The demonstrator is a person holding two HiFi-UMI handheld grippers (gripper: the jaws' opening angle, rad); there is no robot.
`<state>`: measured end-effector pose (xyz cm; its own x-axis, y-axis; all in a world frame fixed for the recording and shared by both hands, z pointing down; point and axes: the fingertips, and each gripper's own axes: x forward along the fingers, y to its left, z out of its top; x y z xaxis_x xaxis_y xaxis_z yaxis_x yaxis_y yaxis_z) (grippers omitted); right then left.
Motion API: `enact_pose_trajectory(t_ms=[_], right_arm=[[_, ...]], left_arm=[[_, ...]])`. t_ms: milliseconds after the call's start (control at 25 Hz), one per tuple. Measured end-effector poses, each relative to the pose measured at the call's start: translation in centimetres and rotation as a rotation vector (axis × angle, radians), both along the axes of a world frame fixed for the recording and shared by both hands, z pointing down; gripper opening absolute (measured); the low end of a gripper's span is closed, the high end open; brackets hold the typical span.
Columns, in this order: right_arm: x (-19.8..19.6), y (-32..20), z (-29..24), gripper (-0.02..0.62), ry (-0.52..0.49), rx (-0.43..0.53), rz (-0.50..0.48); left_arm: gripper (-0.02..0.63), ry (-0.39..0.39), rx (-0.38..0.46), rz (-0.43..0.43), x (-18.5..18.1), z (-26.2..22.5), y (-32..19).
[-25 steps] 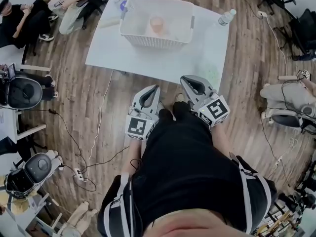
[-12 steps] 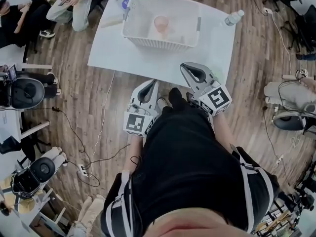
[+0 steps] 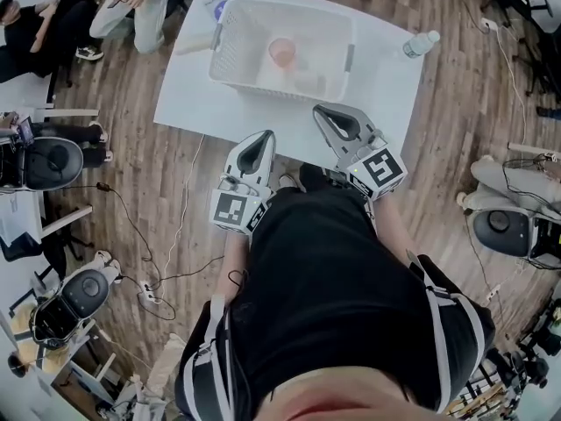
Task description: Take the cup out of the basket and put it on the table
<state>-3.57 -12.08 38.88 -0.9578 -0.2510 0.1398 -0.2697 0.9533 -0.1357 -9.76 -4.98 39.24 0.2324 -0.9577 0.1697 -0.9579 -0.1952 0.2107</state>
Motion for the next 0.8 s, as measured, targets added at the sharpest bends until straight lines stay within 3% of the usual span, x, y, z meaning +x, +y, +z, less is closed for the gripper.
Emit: enact_pose_trajectory(t_ms=[360, 800], right_arm=[[-0.5, -3.1, 0.6, 0.020, 0.007, 0.002, -0.040], [-4.1, -4.4, 0.9, 0.020, 0.064, 0.046, 0.025]], left_arm=[[0.021, -0.023, -0.016, -0.027, -0.1, 0.0, -2.8], [0.021, -0.048, -0.022, 0.074, -3.3, 0.4, -3.4]])
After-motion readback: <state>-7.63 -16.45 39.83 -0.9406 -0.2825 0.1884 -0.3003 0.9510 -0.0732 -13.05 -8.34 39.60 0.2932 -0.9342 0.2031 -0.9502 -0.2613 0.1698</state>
